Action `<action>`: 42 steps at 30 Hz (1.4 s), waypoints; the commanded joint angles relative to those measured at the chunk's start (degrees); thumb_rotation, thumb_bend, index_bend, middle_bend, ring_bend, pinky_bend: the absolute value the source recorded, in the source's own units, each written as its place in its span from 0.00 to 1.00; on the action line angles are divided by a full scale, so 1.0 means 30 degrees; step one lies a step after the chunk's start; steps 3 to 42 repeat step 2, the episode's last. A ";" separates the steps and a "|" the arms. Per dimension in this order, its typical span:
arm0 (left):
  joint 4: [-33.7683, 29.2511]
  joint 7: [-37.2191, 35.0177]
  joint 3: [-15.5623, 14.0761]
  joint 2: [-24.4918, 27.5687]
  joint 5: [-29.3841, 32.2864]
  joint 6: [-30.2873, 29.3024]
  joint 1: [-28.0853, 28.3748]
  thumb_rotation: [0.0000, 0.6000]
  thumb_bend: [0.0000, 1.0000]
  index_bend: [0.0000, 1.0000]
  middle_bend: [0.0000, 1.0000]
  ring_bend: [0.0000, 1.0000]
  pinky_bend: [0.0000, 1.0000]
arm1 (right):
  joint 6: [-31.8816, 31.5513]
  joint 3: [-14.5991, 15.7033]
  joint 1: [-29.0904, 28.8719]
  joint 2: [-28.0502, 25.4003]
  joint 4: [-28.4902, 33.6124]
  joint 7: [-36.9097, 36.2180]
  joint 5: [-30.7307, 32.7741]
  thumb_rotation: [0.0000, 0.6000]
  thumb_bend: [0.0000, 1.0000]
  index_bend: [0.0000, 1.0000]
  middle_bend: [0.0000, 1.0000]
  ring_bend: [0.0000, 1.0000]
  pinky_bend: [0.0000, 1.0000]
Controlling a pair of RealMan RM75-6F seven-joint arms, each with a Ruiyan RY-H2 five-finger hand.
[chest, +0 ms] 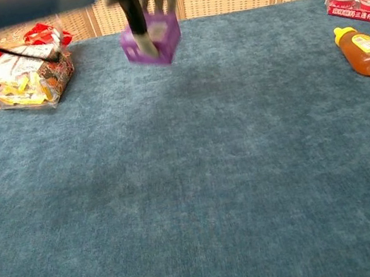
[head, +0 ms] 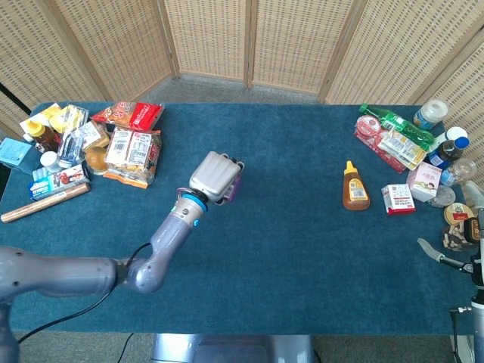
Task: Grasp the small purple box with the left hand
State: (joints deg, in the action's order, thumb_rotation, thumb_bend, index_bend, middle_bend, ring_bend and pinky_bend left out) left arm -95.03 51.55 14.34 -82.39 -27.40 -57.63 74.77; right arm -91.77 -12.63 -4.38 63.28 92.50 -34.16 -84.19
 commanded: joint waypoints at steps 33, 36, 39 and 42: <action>-0.2555 0.0596 0.0553 0.2090 -0.0060 -0.1497 -0.0115 1.00 0.20 0.75 0.79 0.76 0.86 | -0.0182 0.0105 0.0070 0.0045 0.0127 0.0167 -0.0205 1.00 0.05 0.00 0.00 0.00 0.00; -0.2555 0.0596 0.0553 0.2090 -0.0060 -0.1497 -0.0115 1.00 0.20 0.75 0.79 0.76 0.86 | -0.0182 0.0105 0.0070 0.0045 0.0127 0.0167 -0.0205 1.00 0.05 0.00 0.00 0.00 0.00; -0.2555 0.0596 0.0553 0.2090 -0.0060 -0.1497 -0.0115 1.00 0.20 0.75 0.79 0.76 0.86 | -0.0182 0.0105 0.0070 0.0045 0.0127 0.0167 -0.0205 1.00 0.05 0.00 0.00 0.00 0.00; -0.2555 0.0596 0.0553 0.2090 -0.0060 -0.1497 -0.0115 1.00 0.20 0.75 0.79 0.76 0.86 | -0.0182 0.0105 0.0070 0.0045 0.0127 0.0167 -0.0205 1.00 0.05 0.00 0.00 0.00 0.00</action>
